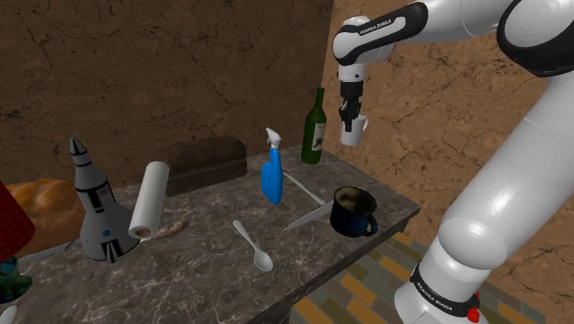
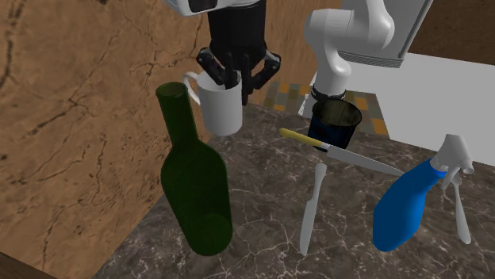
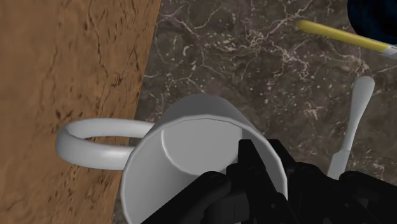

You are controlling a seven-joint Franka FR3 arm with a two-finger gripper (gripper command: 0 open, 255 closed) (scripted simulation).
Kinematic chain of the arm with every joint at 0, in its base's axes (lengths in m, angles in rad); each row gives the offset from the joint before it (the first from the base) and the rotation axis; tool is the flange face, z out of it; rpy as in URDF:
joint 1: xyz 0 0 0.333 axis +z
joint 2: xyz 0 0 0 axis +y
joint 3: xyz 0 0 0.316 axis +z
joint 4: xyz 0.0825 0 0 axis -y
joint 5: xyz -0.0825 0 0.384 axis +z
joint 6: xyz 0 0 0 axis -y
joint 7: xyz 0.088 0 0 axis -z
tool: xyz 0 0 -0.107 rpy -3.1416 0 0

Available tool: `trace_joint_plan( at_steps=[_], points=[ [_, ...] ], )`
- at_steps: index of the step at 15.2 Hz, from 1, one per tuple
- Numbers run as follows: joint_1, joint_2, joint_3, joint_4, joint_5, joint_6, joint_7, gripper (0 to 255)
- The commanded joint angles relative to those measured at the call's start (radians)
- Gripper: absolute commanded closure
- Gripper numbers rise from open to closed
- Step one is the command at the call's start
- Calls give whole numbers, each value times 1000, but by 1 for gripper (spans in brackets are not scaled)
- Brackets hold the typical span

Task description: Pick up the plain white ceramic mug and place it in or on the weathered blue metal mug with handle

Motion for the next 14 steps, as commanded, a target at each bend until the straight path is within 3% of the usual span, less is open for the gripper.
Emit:
trace_joint_plan(
  at_steps=[1, 4, 14],
  points=[
    [1, -1, 2, 28, 1, -29, -1, 255],
    [2, -4, 3, 58, 1, -62, -3, 255],
    [44, -360, 122, -251, -11, -123, 172, 255]
  ],
)
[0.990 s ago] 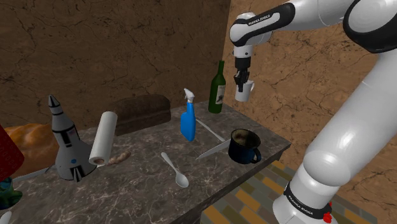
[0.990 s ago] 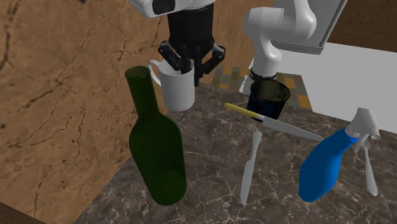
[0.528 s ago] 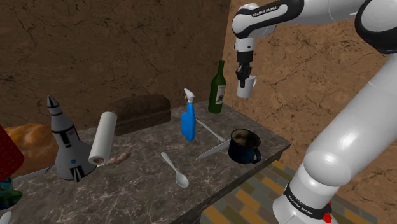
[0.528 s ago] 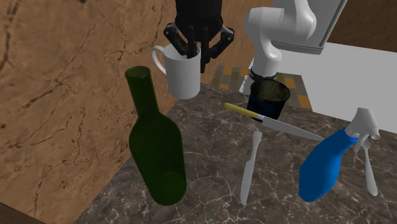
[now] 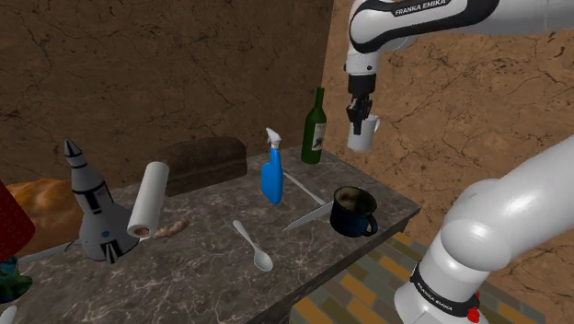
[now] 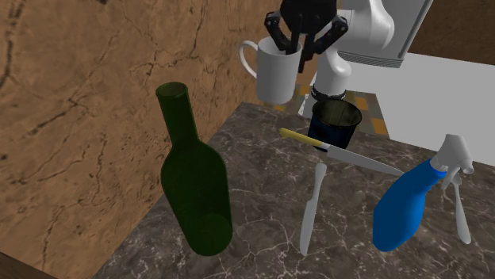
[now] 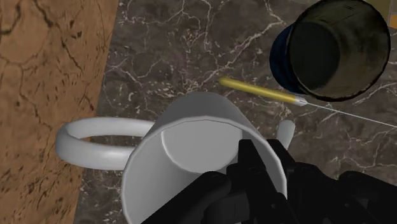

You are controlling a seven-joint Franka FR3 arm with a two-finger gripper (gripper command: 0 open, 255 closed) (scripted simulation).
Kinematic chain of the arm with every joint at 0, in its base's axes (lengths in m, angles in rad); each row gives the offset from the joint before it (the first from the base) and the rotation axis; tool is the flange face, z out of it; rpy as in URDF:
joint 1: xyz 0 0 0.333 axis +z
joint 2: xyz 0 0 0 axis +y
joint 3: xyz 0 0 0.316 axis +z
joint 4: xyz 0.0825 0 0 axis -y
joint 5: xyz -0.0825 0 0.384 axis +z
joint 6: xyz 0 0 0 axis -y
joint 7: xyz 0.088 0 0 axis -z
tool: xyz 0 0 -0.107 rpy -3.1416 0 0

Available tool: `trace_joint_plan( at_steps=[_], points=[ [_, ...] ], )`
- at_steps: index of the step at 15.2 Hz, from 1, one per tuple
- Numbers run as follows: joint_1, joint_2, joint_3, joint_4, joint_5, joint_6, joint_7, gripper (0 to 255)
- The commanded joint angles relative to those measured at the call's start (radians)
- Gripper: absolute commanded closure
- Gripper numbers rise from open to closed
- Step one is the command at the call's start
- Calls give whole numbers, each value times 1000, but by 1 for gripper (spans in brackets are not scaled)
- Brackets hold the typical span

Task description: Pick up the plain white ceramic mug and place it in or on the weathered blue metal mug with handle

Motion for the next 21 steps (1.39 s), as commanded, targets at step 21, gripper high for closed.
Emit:
trace_joint_plan(
  at_steps=[21],
  points=[
    [83, -444, 216, -379, 149, -83, 238, 255]
  ],
)
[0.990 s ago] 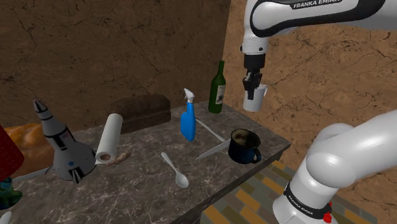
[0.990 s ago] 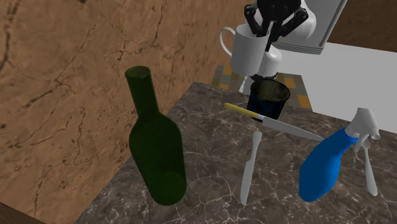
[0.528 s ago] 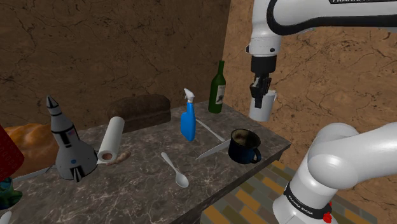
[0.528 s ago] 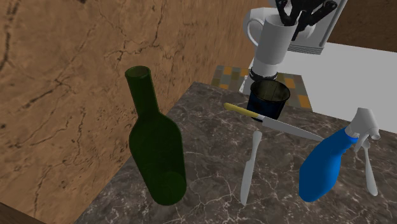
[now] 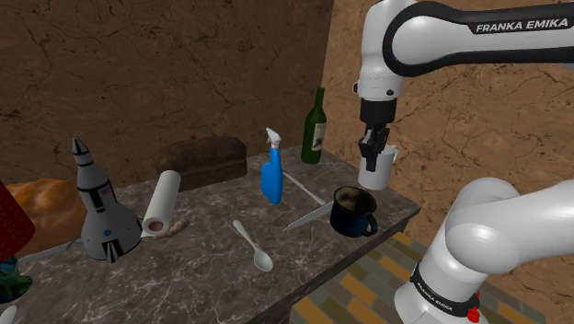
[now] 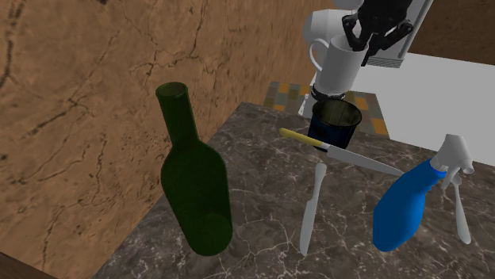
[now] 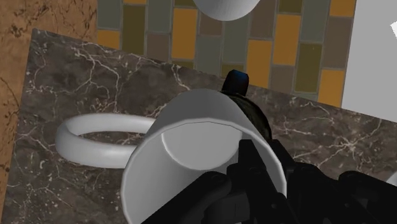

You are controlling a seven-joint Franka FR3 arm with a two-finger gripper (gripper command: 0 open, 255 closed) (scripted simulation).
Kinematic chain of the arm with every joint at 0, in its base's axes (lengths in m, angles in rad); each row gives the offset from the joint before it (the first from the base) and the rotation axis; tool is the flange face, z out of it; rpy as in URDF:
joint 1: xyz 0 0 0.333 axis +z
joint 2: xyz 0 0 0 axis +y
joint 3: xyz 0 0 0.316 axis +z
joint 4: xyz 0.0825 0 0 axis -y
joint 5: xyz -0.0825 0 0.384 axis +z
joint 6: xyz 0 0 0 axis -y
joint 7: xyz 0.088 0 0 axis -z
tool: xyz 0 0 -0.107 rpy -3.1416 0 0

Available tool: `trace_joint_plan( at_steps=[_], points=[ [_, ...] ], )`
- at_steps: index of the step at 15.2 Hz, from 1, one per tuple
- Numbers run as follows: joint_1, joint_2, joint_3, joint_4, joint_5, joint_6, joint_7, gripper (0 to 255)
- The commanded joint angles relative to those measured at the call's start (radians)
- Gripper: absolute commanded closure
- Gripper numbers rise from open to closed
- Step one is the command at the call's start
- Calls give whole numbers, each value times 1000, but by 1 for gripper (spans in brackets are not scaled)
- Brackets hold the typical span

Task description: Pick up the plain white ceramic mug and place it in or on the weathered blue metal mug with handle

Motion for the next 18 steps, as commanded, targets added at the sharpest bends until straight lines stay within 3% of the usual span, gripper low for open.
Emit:
trace_joint_plan(
  at_steps=[1, 10, 17, 18],
  points=[
    [1, -5, 1, -30, 1, 26, 1, 255],
    [3, -3, 4, -149, 4, 146, 4, 255],
    [2, -3, 5, -149, 5, 146, 4, 255],
    [3, -3, 5, -149, 5, 146, 4, 0]
  ],
)
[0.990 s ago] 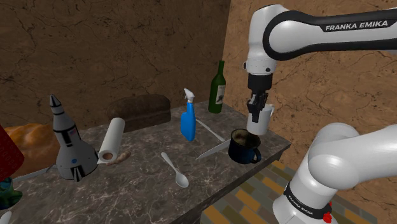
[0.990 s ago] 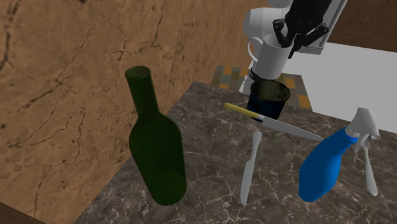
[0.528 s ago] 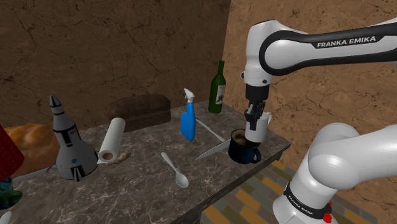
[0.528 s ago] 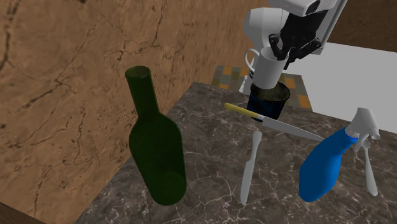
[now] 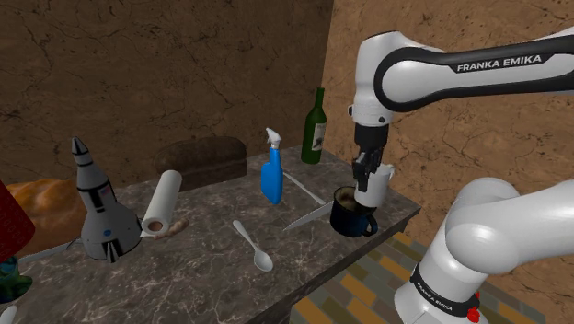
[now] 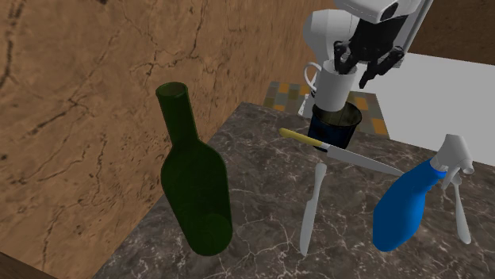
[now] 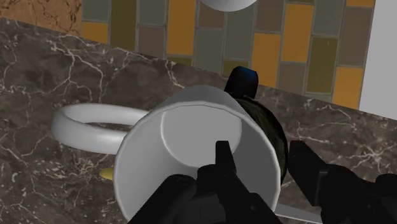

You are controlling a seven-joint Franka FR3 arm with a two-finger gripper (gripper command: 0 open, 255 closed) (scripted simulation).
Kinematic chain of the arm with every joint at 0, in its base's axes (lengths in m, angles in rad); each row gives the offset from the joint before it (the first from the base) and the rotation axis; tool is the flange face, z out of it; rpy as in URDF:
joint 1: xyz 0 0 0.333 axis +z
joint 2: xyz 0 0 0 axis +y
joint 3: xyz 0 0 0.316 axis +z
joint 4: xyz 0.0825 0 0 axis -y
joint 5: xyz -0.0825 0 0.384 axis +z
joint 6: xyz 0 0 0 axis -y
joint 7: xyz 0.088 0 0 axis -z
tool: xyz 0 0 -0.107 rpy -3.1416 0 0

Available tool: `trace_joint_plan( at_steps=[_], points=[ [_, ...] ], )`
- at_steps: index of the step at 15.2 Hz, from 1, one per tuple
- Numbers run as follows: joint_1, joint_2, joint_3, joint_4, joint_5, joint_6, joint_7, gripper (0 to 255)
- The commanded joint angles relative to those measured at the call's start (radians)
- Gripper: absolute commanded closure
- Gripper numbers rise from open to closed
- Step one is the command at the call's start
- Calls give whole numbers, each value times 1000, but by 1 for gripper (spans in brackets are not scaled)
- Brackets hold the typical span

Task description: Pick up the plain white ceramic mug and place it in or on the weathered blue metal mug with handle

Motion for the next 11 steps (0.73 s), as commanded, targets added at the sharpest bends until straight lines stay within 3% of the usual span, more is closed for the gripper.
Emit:
trace_joint_plan(
  at_steps=[1, 5, 9, 11],
  points=[
    [0, 1, 0, -2, -1, 0, 0, 0],
    [0, 0, 0, -2, -1, 0, 0, 0],
    [-2, 30, 0, 139, -2, -111, 0, 0],
    [-2, 30, 0, 139, -2, -111, 0, 0]
  ],
)
